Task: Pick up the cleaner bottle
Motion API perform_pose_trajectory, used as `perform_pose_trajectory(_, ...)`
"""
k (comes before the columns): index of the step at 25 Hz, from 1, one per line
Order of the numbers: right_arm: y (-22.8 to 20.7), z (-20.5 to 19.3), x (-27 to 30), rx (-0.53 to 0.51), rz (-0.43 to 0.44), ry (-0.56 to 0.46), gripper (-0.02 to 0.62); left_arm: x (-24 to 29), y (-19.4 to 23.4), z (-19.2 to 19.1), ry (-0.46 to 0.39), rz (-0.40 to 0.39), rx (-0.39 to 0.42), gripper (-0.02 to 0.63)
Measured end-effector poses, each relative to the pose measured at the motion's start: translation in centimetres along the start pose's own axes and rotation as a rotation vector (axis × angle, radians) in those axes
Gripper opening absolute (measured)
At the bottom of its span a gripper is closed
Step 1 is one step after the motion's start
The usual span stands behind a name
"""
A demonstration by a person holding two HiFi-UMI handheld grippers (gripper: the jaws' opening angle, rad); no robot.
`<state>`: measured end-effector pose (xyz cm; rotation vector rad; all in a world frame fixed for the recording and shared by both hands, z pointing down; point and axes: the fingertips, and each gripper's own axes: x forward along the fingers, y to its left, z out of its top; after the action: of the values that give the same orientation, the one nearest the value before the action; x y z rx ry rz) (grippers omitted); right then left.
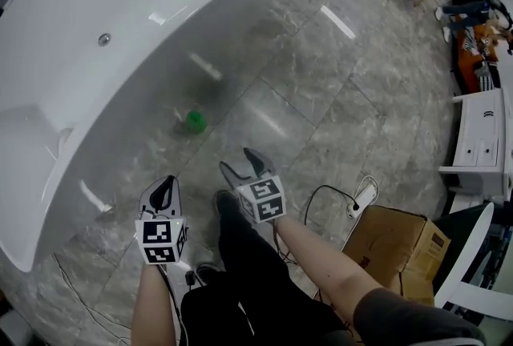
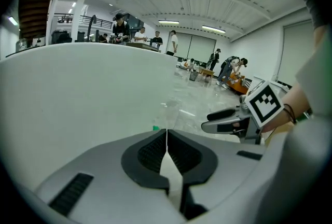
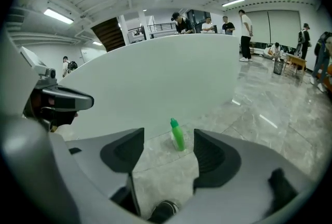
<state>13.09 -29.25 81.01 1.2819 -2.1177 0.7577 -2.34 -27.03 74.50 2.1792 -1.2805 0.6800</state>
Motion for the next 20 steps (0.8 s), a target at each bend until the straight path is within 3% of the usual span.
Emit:
perform_pose_trajectory(7, -1.3, -2.9, 2.1, 0.042, -0.012, -0.004, 0.298, 2.4, 1.4, -4.9, 0.000, 0.006, -0.017, 0.017)
perform_pose_trajectory(11, -3.0, -3.3, 5.4, -0.030, -0.021, -0.051, 0.298, 5.8, 2.7, -6.0, -0.028, 0.006, -0.031, 0.018)
perform_pose_trajectory(20, -4.8, -5.3, 15.5, -0.131, 0.019, -0.118, 0.296, 14.7, 7.9, -7.7, -0.111, 0.031, 0.025, 0.017)
